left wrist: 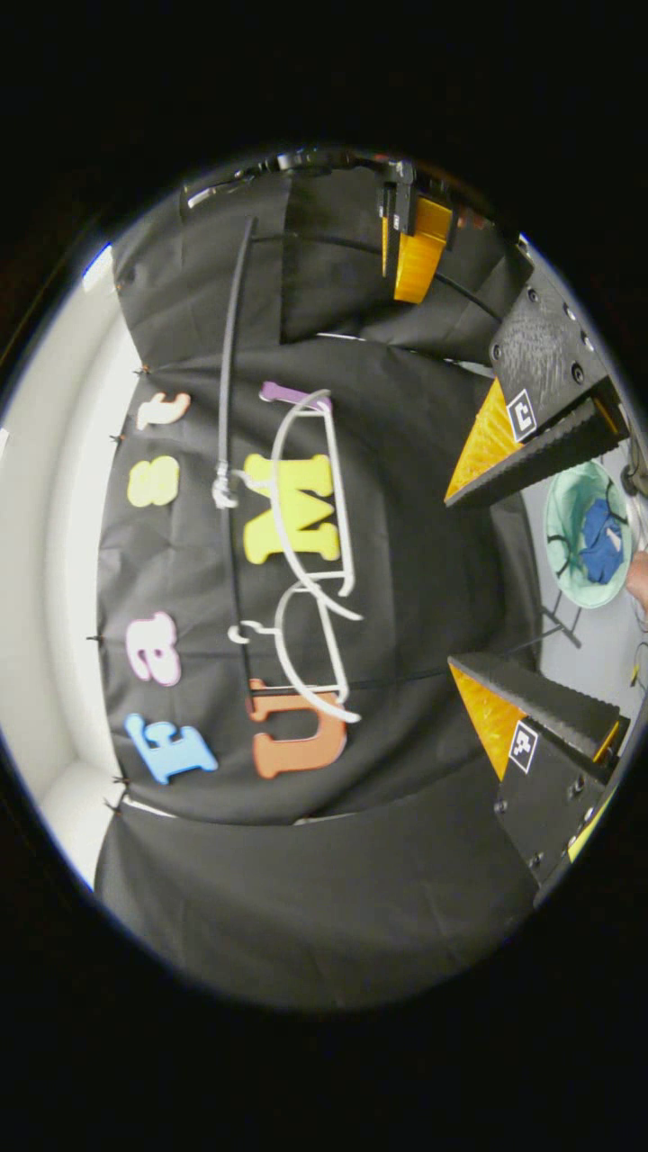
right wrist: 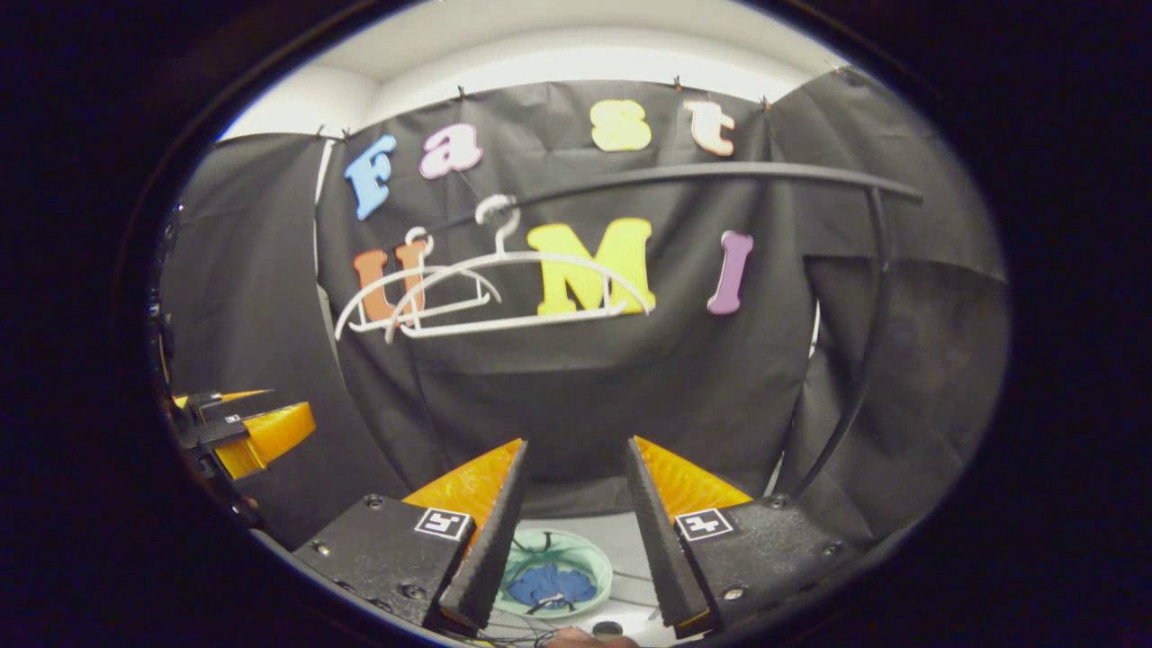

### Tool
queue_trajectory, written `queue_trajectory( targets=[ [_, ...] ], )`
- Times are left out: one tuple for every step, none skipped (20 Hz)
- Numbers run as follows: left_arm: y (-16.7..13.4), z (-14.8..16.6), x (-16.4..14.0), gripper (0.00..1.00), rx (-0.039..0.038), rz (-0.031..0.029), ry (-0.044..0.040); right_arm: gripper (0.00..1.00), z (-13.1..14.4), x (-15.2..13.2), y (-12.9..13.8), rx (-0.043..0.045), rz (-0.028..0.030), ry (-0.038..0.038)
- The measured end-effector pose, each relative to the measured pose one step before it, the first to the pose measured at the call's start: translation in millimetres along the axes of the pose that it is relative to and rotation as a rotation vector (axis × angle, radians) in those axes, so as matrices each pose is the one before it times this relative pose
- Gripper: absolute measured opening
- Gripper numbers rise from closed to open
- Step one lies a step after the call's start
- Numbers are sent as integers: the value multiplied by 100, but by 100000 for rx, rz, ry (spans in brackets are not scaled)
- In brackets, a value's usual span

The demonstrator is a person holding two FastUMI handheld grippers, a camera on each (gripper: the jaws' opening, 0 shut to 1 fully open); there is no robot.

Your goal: Grasp the clothes on the hanger with both hands and then place them into the laundry hamper below.

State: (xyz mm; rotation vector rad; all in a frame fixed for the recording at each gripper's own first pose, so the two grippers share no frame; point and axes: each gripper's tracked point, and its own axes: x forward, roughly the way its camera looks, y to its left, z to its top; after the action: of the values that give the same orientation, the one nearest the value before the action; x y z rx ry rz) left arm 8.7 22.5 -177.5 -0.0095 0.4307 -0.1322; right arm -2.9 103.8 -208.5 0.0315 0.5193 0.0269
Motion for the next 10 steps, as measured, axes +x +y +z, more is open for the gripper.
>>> queue_trajectory(
  targets=[
    [-28,1857,-1161,97,476,255,-5094,69,1211,-1025,-124,-274,286,-4286],
    [98,2122,-1105,97,376,491,-5890,72,1412,-1187,-162,-1078,-394,-4350],
    [125,1673,-1818,97,207,754,-5139,67,1327,-1068,-313,-1495,35,-4466],
    [57,1604,-1291,98,-64,802,-4423,70,1251,-1001,-162,-1616,-571,-4049],
    [81,1289,-1251,98,-222,1292,-3839,79,1035,-791,-458,-1358,14,-3969],
    [145,1189,-1306,98,159,1776,-2769,89,871,-983,0,-131,1264,-3025],
    [77,607,-768,99,330,2217,-2047,99,599,-851,78,823,1872,-1883],
    [95,822,-1413,99,548,2533,-1527,100,568,-1040,-259,1271,1783,-1453],
    [39,900,-1291,99,597,2291,-1970,100,658,-1010,-369,1003,1740,-1534],
    [29,981,-1360,99,20,2447,-1943,100,679,-1160,-552,286,1461,-1608]
  ],
)
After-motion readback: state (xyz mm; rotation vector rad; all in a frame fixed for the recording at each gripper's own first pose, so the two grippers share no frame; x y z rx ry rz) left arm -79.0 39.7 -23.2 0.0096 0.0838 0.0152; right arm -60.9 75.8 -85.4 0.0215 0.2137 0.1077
